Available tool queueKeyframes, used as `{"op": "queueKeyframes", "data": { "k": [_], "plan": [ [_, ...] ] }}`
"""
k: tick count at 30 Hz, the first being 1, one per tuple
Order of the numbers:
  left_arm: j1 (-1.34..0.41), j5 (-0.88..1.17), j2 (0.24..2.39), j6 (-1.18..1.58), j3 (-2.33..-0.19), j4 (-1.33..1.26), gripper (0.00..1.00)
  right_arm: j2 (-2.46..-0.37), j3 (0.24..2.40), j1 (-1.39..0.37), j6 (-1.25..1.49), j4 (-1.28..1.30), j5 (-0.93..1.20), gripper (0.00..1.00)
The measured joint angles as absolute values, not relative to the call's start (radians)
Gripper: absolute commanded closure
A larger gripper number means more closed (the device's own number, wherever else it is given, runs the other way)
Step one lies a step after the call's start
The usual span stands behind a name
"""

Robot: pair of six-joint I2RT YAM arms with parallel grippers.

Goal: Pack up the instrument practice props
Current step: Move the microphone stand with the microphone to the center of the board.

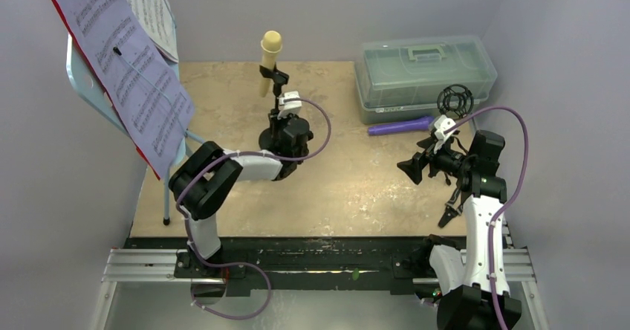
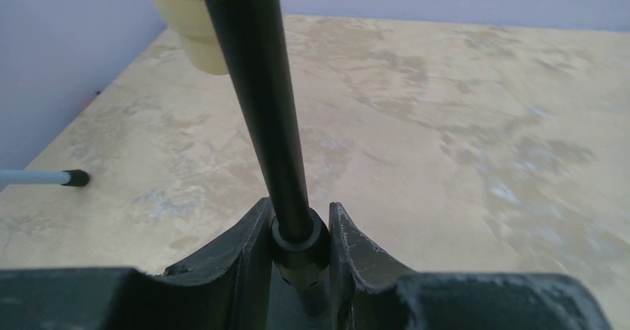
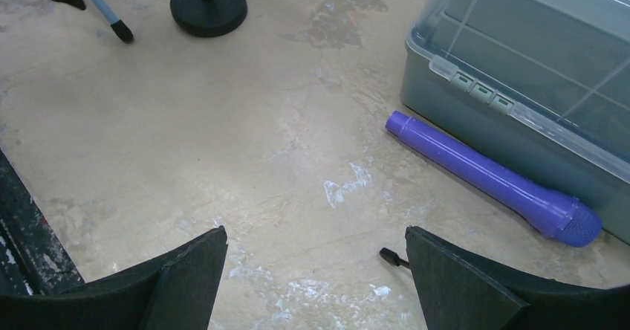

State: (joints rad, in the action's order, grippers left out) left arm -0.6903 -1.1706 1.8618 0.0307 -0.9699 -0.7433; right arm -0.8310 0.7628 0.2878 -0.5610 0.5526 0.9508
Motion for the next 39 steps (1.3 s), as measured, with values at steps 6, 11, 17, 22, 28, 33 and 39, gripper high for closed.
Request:
{"op": "queueKeyframes", "data": {
  "k": [6, 11, 17, 22, 28, 33, 39],
  "plan": [
    [-0.827, -1.037, 1.805, -0.04, -0.902, -0.796, 1.0, -0.831, 0.763, 0.288, -0.561, 0.553, 0.95, 0.06],
    [-0.891, -0.849, 1.74, -0.009, -0.873, -0.793, 1.0, -0.831, 0.763, 0.287, -0.561, 0.553, 0.95, 0.06],
    [-0.924, -0.645, 1.721, 0.087, -0.86, -0.823, 1.0, -0.831, 0.763, 0.286, -0.561, 0.553, 0.95, 0.06],
    [-0.974, -0.566, 1.754, 0.144, -0.864, -0.866, 1.0, -0.831, 0.763, 0.286, -0.561, 0.553, 0.95, 0.06],
    [-1.067, -0.566, 1.854, 0.144, -0.904, -0.903, 1.0, -0.831, 0.763, 0.286, -0.562, 0.553, 0.95, 0.06],
    [-1.13, -0.596, 1.911, 0.128, -0.943, -0.96, 1.0, -0.831, 0.763, 0.281, -0.562, 0.553, 0.95, 0.06],
    [-1.162, -0.613, 1.949, 0.109, -0.96, -1.006, 0.91, -0.831, 0.763, 0.281, -0.562, 0.553, 0.95, 0.06]
  ]
}}
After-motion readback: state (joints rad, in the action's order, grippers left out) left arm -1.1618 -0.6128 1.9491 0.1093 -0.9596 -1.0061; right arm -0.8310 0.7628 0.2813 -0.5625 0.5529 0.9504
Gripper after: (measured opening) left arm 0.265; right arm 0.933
